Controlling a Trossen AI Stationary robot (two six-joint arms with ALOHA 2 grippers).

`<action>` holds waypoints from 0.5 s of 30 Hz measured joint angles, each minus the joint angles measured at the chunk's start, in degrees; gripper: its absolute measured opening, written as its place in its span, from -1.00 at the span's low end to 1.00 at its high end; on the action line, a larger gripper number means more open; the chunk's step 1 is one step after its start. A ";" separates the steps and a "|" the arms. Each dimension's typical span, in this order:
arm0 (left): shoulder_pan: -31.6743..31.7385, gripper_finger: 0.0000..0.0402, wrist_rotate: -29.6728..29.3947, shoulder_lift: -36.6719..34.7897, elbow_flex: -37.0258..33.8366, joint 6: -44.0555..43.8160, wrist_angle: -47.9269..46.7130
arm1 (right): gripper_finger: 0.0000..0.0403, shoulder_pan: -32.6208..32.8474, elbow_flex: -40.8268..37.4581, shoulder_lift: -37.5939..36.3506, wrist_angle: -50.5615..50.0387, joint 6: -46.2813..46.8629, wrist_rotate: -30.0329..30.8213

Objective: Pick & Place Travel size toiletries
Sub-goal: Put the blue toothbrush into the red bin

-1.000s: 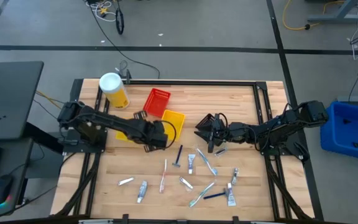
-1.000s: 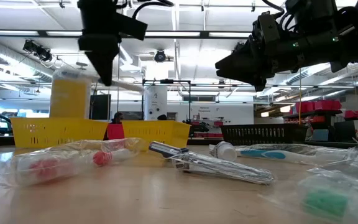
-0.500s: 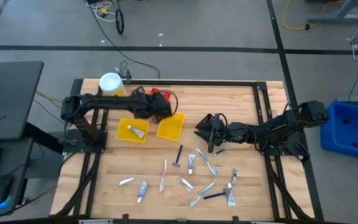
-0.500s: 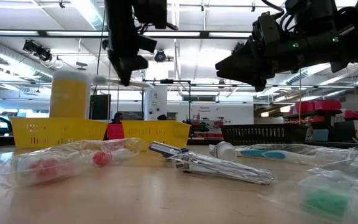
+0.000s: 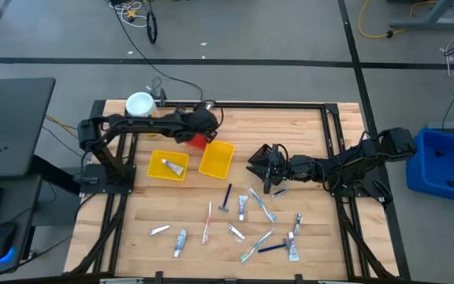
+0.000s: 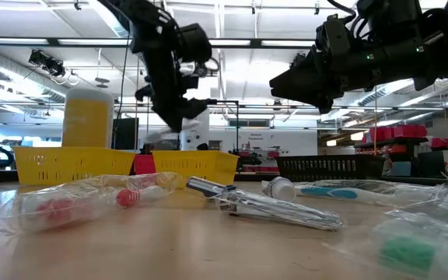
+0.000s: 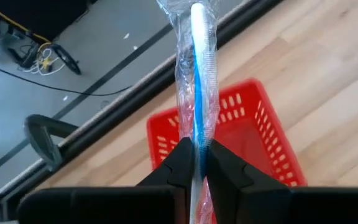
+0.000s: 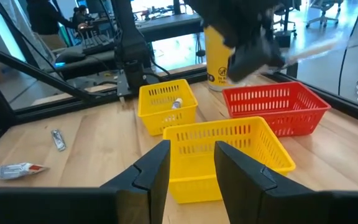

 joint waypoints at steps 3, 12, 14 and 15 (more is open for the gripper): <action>-0.02 -0.81 -0.31 0.00 -4.53 0.28 6.65 | -0.35 0.00 0.00 0.00 -0.01 -0.21 0.00; 0.04 -0.80 -1.07 0.02 -12.52 7.31 22.11 | -0.36 -0.04 0.00 0.00 -0.01 -0.14 1.61; 0.30 -0.78 -1.03 0.02 -13.05 8.94 22.63 | -0.36 -0.07 0.00 0.00 -0.01 -0.04 2.23; 0.50 -0.77 -0.76 0.02 -13.27 9.67 22.62 | -0.36 -0.07 0.00 0.00 -0.01 -0.04 2.40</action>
